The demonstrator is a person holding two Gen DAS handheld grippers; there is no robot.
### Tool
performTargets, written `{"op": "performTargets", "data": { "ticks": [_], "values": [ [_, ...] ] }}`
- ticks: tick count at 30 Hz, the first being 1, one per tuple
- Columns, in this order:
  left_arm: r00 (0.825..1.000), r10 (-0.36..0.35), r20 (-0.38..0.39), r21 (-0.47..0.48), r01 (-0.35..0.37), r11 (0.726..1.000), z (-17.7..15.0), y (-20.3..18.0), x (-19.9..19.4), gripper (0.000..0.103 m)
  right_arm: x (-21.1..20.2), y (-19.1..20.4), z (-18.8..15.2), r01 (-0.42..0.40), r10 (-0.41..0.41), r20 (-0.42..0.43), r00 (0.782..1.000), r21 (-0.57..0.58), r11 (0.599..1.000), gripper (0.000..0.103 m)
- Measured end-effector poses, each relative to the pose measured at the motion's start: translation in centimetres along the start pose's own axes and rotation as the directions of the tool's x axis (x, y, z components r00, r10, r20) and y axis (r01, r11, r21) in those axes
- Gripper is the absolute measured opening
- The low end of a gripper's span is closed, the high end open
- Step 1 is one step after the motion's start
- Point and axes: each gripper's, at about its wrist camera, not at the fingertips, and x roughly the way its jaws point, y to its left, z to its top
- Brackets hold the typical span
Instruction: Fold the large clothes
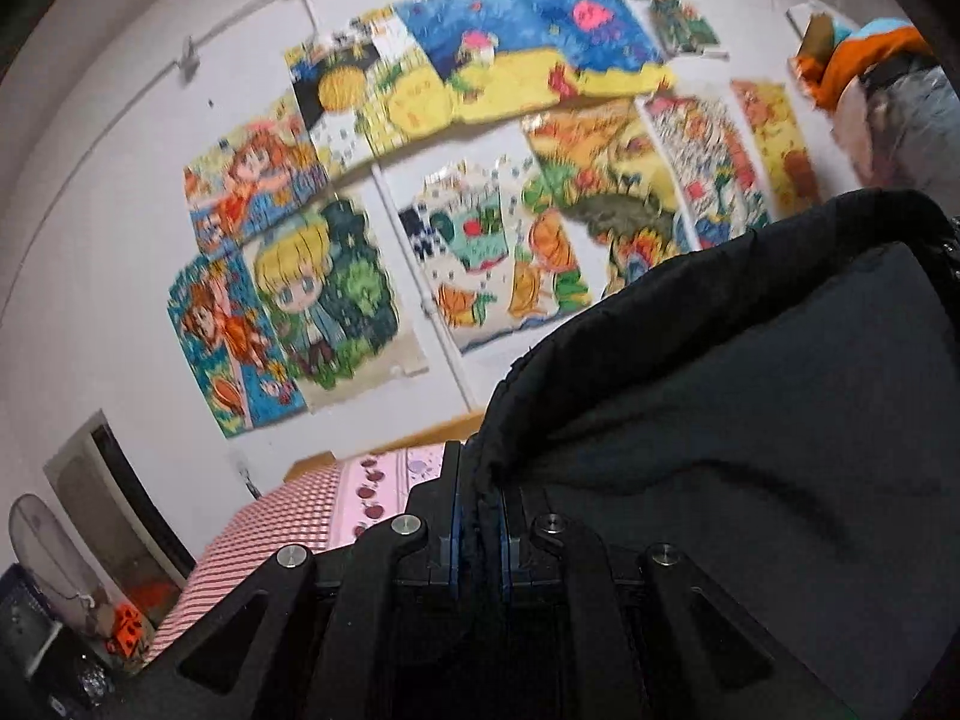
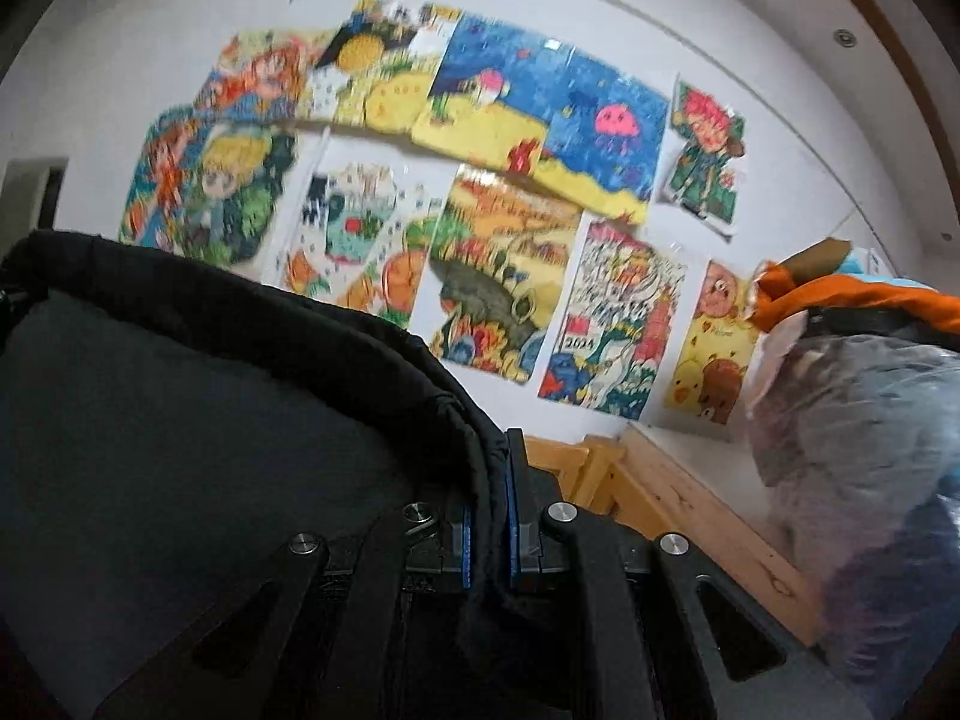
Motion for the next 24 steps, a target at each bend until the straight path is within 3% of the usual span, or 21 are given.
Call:
{"op": "performTargets", "data": {
  "ticks": [6, 12, 17, 24],
  "values": [
    [0.997, -0.005, -0.082, 0.021, 0.006, 1.0, -0.7, -1.9, 6.3, 0.009, 7.1, 2.5, -1.7, 0.004, -0.006, -0.093, 0.996, -0.018, 1.0, 0.007],
    [0.985, -0.074, -0.154, -0.024, 0.071, 0.997, -2.3, -2.9, 9.6, 0.009, 11.6, 3.8, -5.0, -0.008, 0.007, -0.191, 0.982, 0.0, 1.0, 0.007],
    [0.983, -0.084, -0.166, -0.019, 0.082, 0.996, -3.2, -3.9, 10.5, 0.01, 12.7, 4.6, -8.1, 0.0, 0.007, -0.223, 0.975, 0.032, 1.0, 0.007],
    [0.977, -0.148, -0.152, -0.097, 0.134, 0.986, -3.6, -2.7, 10.3, 0.016, 12.8, 4.3, -9.2, -0.008, 0.025, -0.232, 0.972, 0.071, 0.997, 0.015]
  ]
}}
